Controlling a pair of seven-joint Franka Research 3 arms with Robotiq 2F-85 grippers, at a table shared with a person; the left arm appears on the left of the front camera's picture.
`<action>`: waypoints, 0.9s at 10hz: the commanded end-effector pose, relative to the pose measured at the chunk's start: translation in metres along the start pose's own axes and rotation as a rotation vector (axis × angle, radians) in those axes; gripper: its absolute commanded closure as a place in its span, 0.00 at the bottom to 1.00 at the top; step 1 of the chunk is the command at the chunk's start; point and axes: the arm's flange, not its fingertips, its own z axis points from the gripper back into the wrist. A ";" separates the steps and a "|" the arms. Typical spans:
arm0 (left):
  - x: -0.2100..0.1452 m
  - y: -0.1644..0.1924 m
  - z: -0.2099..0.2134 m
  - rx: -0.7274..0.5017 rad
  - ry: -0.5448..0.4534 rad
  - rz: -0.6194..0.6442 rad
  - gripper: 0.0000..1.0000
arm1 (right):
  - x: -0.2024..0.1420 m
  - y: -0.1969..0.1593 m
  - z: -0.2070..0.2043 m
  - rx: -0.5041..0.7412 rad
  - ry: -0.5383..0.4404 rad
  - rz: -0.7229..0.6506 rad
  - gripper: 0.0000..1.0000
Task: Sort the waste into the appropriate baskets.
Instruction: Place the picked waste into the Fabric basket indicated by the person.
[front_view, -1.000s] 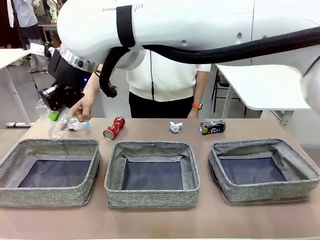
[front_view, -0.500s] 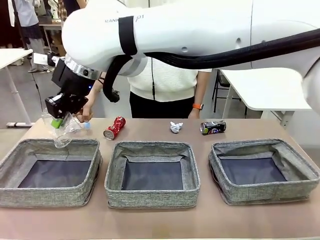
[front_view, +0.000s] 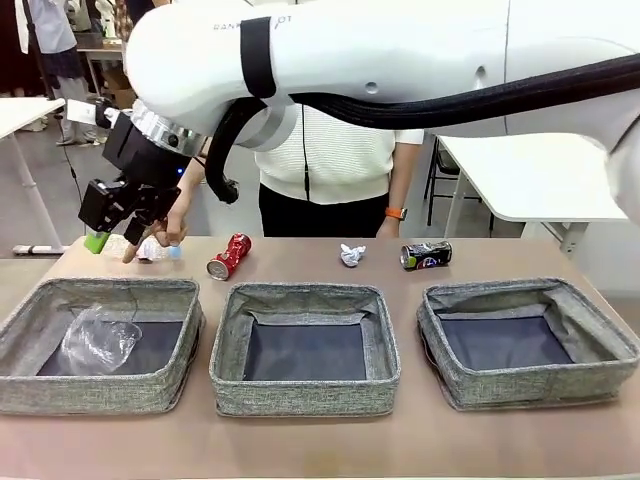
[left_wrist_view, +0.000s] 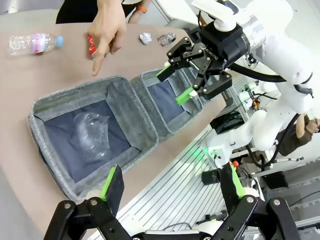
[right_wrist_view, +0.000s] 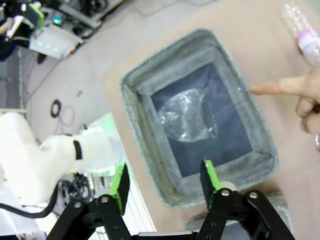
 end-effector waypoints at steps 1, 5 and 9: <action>-0.001 -0.002 -0.004 0.005 -0.010 0.007 0.00 | -0.010 -0.002 0.009 0.069 -0.001 -0.016 0.00; -0.001 -0.002 -0.004 0.005 -0.010 0.007 0.00 | -0.095 -0.039 0.153 0.348 0.003 -0.455 0.00; -0.001 -0.002 -0.004 0.005 -0.010 0.007 0.00 | -0.287 -0.048 0.271 0.342 -0.161 -0.732 0.00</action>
